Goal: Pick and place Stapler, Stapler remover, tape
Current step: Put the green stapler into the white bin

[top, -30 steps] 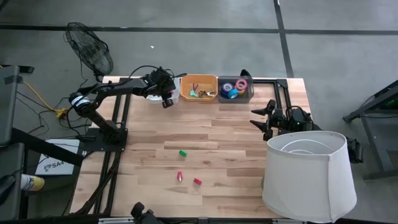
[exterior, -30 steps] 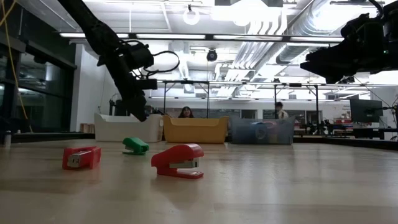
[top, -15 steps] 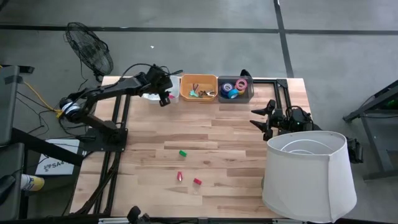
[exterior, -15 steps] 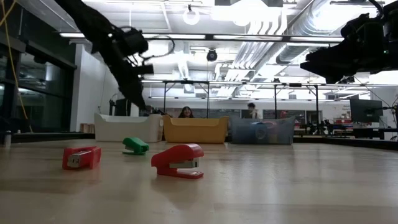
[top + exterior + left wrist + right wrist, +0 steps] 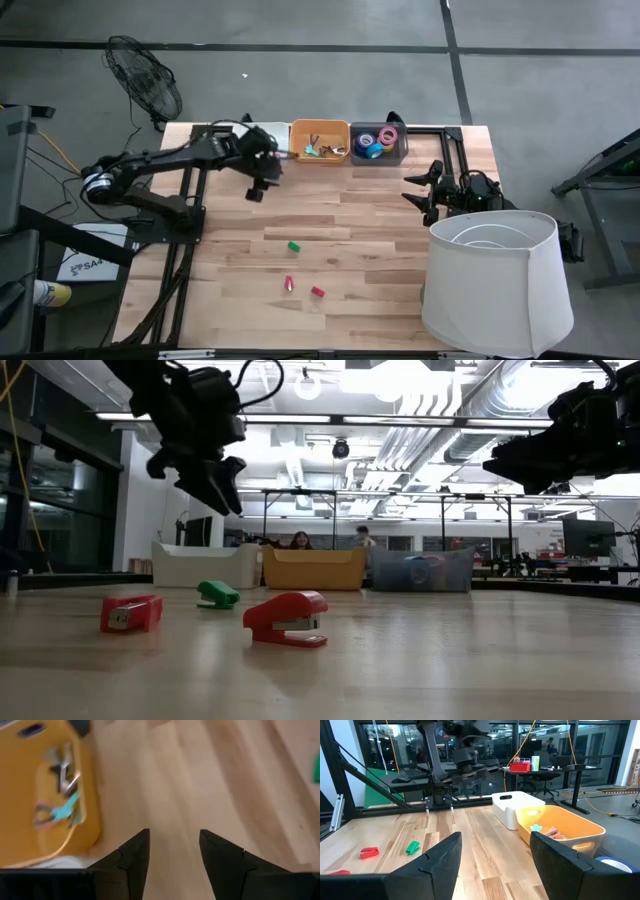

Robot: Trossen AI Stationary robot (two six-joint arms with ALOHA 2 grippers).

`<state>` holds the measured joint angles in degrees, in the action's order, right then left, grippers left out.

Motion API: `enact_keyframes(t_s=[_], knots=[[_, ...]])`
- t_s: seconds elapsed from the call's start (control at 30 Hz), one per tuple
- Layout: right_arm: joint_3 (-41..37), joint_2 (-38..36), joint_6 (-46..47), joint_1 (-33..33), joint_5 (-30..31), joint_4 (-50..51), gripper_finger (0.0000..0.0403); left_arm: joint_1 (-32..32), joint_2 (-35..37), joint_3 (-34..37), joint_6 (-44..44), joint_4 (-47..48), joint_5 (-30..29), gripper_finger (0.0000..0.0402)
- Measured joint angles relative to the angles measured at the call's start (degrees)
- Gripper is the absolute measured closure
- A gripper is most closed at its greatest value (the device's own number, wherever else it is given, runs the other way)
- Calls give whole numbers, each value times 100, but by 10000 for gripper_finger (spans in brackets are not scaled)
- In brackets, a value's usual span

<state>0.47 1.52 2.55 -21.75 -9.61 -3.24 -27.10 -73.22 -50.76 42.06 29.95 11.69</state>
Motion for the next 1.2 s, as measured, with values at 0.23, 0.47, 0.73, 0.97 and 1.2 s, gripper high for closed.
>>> enact_keyframes(t_s=[0.23,0.47,0.73,0.97,1.2], knots=[[0,0,2,0,0,2,176,991,0,0,-33,-33,-209,234],[0,0,1,1,0,0,176,1851,-313,2,-83,-265,-583,216],[0,1,1,1,2,4,176,2548,-1058,9,-248,-393,-651,152],[0,1,1,1,2,5,176,2990,-1462,2,-775,-804,-378,147],[0,-2,0,1,0,6,176,3238,-1760,2,-1334,-989,-377,147]])
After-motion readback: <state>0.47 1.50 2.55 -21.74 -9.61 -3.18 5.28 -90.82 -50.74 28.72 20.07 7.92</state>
